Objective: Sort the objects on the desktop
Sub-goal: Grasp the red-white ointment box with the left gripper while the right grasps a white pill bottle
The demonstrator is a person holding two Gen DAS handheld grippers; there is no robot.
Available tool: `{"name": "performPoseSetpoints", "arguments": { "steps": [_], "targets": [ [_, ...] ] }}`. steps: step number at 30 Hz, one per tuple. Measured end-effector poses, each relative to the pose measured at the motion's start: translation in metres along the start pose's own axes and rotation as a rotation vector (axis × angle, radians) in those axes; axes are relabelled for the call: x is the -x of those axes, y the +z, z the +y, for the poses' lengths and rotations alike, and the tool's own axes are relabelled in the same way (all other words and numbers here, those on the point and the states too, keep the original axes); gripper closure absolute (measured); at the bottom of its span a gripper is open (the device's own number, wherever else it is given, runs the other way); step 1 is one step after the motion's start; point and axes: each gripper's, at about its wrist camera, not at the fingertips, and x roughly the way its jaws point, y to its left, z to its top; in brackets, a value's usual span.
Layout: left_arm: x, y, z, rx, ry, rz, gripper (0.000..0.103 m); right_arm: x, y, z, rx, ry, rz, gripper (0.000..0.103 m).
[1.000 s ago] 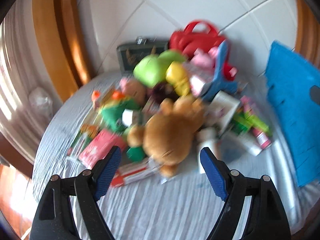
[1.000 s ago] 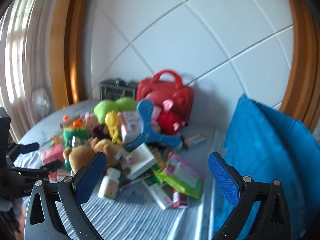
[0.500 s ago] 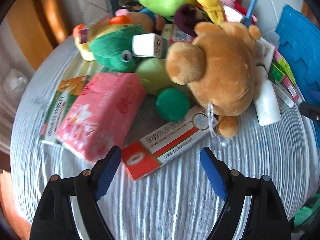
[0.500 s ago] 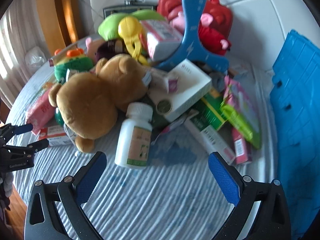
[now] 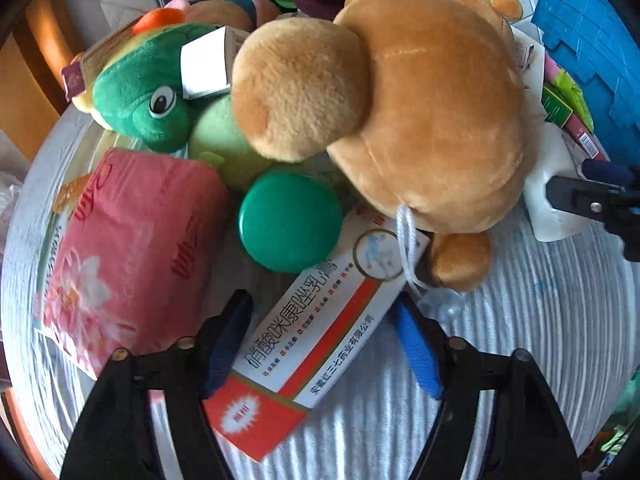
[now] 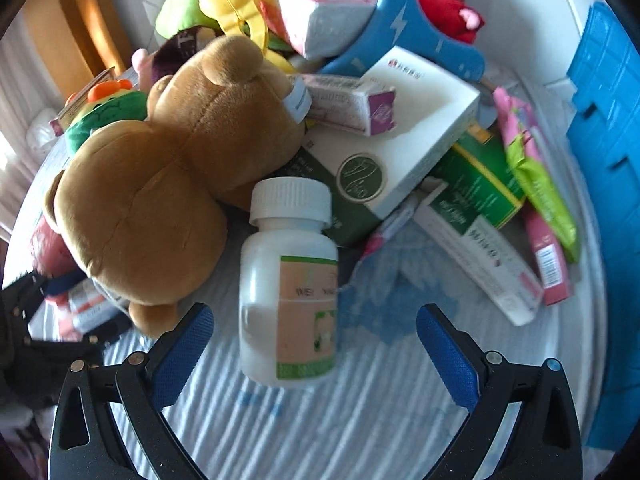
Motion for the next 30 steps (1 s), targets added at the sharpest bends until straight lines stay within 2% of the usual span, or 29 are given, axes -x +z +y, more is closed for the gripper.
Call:
{"name": "performPoseSetpoints", "arguments": {
  "steps": [1, 2, 3, 7, 11, 17, 19, 21, 29, 30],
  "targets": [
    [0.001, -0.003, 0.0, 0.015, 0.001, -0.001, 0.042, -0.002, 0.0, 0.001, 0.006, -0.006, 0.007, 0.022],
    [0.003, -0.007, 0.0, 0.027, 0.008, -0.001, 0.046, -0.004, -0.001, 0.001, 0.013, -0.004, 0.019, 0.031],
    [0.005, -0.01, 0.0, 0.044, 0.009, -0.001, 0.047, -0.005, -0.003, 0.002, 0.017, -0.004, 0.028, 0.048],
    [0.012, -0.027, 0.002, 0.142, 0.013, 0.004, 0.054, -0.002, -0.012, 0.002, 0.056, 0.008, 0.059, 0.048],
    [0.02, -0.049, -0.004, 0.216, 0.006, 0.013, 0.054, 0.006, -0.029, -0.004, 0.086, 0.003, 0.107, 0.049],
    [0.025, -0.068, -0.023, 0.213, 0.07, 0.026, 0.054, 0.012, -0.046, -0.018, 0.114, 0.021, 0.142, 0.047],
    [0.025, -0.07, -0.027, 0.214, 0.087, 0.037, 0.054, 0.014, -0.046, -0.021, 0.113, 0.023, 0.134, 0.024],
    [0.026, -0.073, -0.028, 0.227, 0.09, 0.047, 0.054, 0.015, -0.044, -0.021, 0.128, 0.021, 0.123, 0.02],
    [0.032, -0.088, -0.037, 0.243, 0.093, 0.058, 0.054, -0.004, -0.041, -0.019, 0.147, 0.003, 0.148, 0.021],
    [0.033, -0.092, -0.039, 0.247, 0.097, 0.055, 0.057, -0.005, -0.043, -0.018, 0.152, 0.01, 0.151, 0.031]
  ]
}}
